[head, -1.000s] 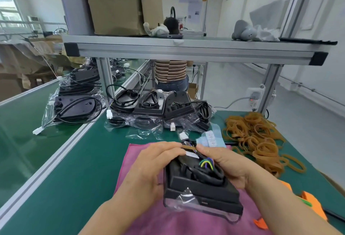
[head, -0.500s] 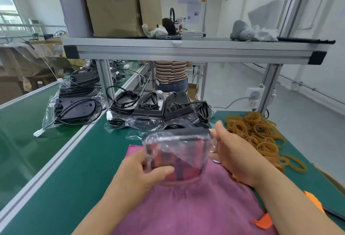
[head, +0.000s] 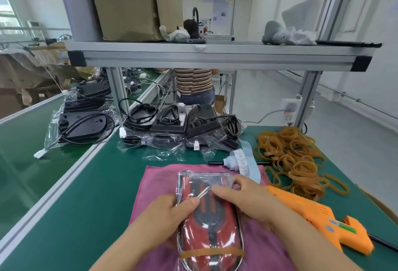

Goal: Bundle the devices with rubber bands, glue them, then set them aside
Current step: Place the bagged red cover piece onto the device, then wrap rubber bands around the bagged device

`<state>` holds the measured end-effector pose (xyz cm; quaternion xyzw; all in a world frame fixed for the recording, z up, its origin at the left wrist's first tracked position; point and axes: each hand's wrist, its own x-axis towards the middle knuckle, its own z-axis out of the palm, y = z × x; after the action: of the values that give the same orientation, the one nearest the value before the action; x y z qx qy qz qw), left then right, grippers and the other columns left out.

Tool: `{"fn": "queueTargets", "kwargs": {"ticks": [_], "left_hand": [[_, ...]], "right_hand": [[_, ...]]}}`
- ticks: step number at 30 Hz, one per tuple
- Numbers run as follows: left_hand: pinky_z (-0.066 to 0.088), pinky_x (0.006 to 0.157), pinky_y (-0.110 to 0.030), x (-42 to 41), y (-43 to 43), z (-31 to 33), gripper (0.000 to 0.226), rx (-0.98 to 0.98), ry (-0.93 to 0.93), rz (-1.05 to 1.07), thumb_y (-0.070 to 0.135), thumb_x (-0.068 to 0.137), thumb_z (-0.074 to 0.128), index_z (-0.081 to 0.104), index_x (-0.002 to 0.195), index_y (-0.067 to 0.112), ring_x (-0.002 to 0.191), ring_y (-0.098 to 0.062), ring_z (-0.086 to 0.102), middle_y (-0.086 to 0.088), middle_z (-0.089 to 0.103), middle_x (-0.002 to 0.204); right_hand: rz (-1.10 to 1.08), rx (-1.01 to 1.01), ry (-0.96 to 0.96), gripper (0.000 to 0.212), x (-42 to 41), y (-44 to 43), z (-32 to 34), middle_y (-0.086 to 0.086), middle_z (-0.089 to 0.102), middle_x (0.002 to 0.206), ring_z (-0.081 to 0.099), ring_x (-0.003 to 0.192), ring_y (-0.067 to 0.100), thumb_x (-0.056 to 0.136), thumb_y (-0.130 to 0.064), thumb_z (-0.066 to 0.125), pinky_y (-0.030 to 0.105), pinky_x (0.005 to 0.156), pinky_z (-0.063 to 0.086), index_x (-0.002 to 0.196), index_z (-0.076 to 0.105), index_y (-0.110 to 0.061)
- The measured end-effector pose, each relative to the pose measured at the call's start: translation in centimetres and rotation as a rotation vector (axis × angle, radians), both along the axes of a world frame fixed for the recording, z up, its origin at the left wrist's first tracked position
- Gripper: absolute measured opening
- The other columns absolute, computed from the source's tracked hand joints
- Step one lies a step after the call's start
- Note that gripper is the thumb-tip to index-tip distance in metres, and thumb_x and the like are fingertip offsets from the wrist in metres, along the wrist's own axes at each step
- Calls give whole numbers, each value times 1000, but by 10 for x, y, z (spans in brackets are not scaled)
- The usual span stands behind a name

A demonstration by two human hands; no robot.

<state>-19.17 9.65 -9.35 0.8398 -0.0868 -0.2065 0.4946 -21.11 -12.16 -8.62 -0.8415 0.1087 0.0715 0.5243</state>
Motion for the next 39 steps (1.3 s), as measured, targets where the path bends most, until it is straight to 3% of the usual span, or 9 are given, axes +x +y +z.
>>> {"fn": "queueTargets", "kwargs": {"ticks": [4, 7, 9, 15, 19, 23, 28, 33, 39], "left_hand": [[61, 80, -38, -1, -1, -7, 45, -12, 123, -65, 54, 90, 61, 71, 100, 12, 85, -25, 75, -5, 78, 90], [60, 84, -34, 5, 0, -8, 46, -1, 157, -74, 56, 84, 68, 71, 101, 14, 84, -21, 74, -2, 77, 91], [56, 82, -25, 13, 0, -5, 45, -5, 108, -55, 58, 83, 69, 71, 98, 15, 79, -12, 70, 6, 76, 88], [55, 89, -43, 40, -14, -1, 62, -250, 290, 118, 59, 96, 45, 73, 99, 4, 83, -26, 61, -16, 71, 90], [53, 74, -34, 56, -30, 3, 40, -275, 400, 152, 50, 96, 54, 70, 89, 13, 68, -22, 62, -9, 68, 79], [53, 82, -40, 66, -39, 12, 12, -288, 464, 149, 22, 91, 67, 65, 86, 11, 69, -24, 60, -12, 65, 80], [40, 47, -19, 70, -42, 15, 23, -297, 86, 275, 11, 88, 72, 64, 67, 3, 44, -16, 48, -5, 57, 54], [38, 53, -28, 58, -44, 19, 35, -12, -450, 389, 32, 93, 63, 62, 70, 6, 52, -13, 46, 0, 58, 55], [51, 80, -43, 50, -53, 11, 28, 242, -489, 402, 37, 99, 51, 56, 78, 19, 82, -31, 60, -5, 66, 78]], "right_hand": [[-48, 85, -12, 38, 10, -6, -14, -6, 73, 96, 70, 89, 11, 73, -59, 75, 35, 85, 57, 96, 70, -28], [1, 131, -17, 28, 16, -9, -24, 0, 72, 101, 71, 94, 15, 78, -44, 77, 38, 92, 56, 101, 70, -31], [-8, 171, -21, 22, 19, -10, -29, -2, 73, 96, 71, 88, 11, 79, -37, 79, 31, 85, 58, 98, 70, -31], [-13, 184, -51, 11, 19, -12, -30, -14, 72, 75, 66, 69, -4, 83, -27, 78, 7, 59, 44, 92, 73, -29], [25, 142, -93, 10, 22, -11, -25, -19, 70, 67, 63, 65, -7, 83, -19, 77, 5, 62, 43, 86, 74, -28], [24, 95, -135, 20, 24, -11, -24, -21, 72, 81, 64, 75, -11, 82, -17, 78, 2, 66, 43, 83, 72, -36], [-92, 180, -168, 11, 26, -14, -26, -8, 66, 70, 57, 61, 3, 85, -14, 75, 12, 59, 42, 78, 72, -22], [-116, 255, -50, 18, 28, -17, -25, 4, 55, 64, 45, 53, 12, 91, -15, 68, 22, 51, 41, 73, 65, -15], [-146, 229, 88, 30, 34, -16, -17, 4, 55, 68, 48, 56, 13, 93, -16, 56, 20, 43, 44, 66, 70, -15]]}}
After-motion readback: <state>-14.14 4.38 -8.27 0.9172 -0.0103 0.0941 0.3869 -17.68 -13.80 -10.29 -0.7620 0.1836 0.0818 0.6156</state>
